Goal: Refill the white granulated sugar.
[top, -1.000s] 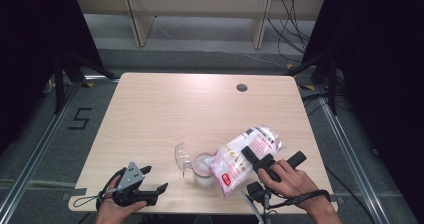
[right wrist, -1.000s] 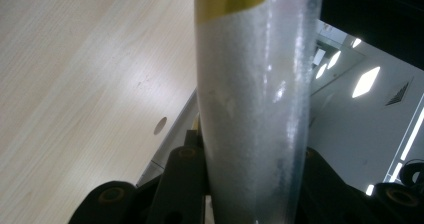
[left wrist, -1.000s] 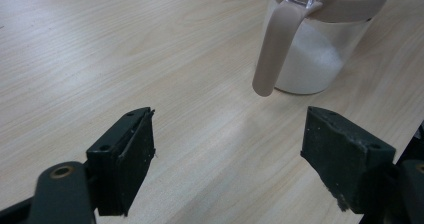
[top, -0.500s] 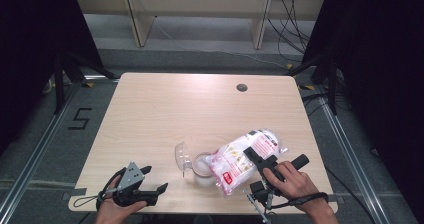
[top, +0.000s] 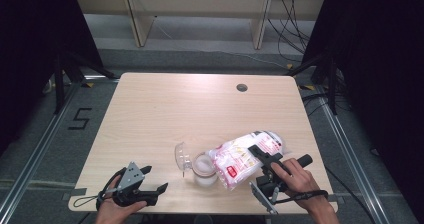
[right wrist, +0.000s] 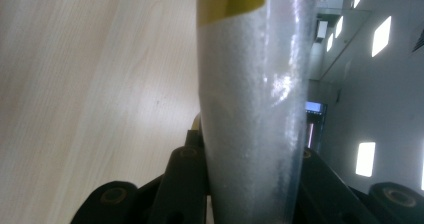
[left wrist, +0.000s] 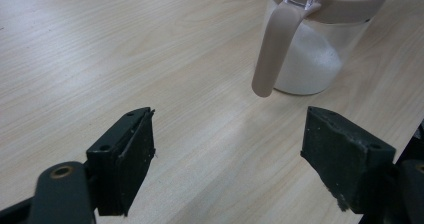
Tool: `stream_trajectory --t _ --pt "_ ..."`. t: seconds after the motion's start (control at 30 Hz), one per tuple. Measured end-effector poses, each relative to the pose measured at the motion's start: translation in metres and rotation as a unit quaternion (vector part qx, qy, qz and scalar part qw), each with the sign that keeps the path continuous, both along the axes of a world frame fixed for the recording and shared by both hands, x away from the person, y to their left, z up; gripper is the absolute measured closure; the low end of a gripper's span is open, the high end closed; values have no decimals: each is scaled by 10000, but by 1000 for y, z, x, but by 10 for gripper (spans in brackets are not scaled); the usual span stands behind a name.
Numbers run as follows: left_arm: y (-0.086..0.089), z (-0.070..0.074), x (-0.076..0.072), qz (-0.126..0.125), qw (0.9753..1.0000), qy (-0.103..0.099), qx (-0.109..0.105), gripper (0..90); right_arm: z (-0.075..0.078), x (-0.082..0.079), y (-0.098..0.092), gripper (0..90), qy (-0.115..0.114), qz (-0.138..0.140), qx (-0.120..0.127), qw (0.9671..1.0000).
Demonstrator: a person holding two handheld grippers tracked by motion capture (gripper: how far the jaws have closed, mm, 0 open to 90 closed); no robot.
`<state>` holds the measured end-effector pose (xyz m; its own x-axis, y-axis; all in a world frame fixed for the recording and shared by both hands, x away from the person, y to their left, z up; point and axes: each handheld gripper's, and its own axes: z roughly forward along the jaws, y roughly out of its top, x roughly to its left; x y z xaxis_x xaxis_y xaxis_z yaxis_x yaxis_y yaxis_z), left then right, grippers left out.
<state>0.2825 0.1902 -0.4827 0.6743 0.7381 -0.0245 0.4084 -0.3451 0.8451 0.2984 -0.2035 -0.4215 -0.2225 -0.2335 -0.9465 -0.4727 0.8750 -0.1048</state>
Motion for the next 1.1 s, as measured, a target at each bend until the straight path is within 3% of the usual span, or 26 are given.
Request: stream_trajectory --t 0.07,0.1,0.13,0.17,0.2,0.23,0.27,0.33,0.4,0.43,0.6,0.63,0.67,0.7,0.73,0.77,0.8,0.83,0.93,0.97,1.03,1.07,1.1 --pt "0 1 0 16 10000 9 21 204 0 3 -2 794 21 38 52 10000" --pt "0 1 0 18 10000 4 14 204 -2 4 -4 794 124 -69 160 9998" --pt "0 1 0 16 10000 2 19 204 -1 6 -4 794 127 1 113 9999" --pt "0 1 0 13 10000 -1 24 204 -5 6 -6 795 288 -144 291 9991" --pt "0 1 0 16 10000 0 15 204 -4 7 -6 795 213 -53 171 9996" --pt "1 0 0 4 10000 -15 -1 204 -7 8 -7 795 391 -189 365 9984" --pt "1 0 0 5 10000 -17 -11 205 -7 11 -8 796 362 -54 397 9985" --pt "-1 0 0 18 9999 -28 -97 204 -8 12 -11 796 505 -199 548 9970" --pt "0 0 0 -2 10000 -19 -24 204 -8 14 -12 797 547 -167 612 9965" --pt "1 0 0 4 10000 -11 -12 204 -12 15 -14 797 767 -313 909 9924" --pt "1 0 0 -4 10000 -28 -10 204 -15 23 -22 800 1122 -438 1354 9834" --pt "0 0 0 -1 10000 -10 -27 205 -16 24 -23 801 1162 -449 1429 9819" --pt "-1 0 -1 91 9999 86 -109 204 -13 26 -24 801 1144 -333 1332 9839" --pt "-1 0 -1 102 9999 83 -88 204 -15 28 -25 801 1203 -354 1431 9817" --pt "0 0 0 37 10000 27 -56 204 -19 29 -27 802 1339 -445 1644 9763" --pt "0 0 0 -12 10000 -21 -25 204 -20 30 -27 802 1364 -446 1630 9761" --pt "0 0 0 -2 10000 -20 -38 204 -18 32 -27 803 1352 -398 1539 9780" --pt "0 1 0 -7 10000 -24 -29 204 -22 32 -27 803 1476 -485 1771 9718" --pt "0 0 -1 49 9999 28 -88 205 -22 37 -29 804 1625 -574 1953 9655" --pt "0 0 -1 35 10000 -8 -83 204 -24 38 -30 805 1703 -646 2119 9602" --pt "0 0 0 18 10000 -28 -79 204 -28 40 -32 806 2019 -785 2557 9422" --pt "0 1 0 -9 10000 -23 -28 204 -28 42 -33 806 2104 -759 2616 9389" --pt "0 1 0 19 10000 -14 -63 205 -29 45 -36 807 2192 -818 2765 9321"
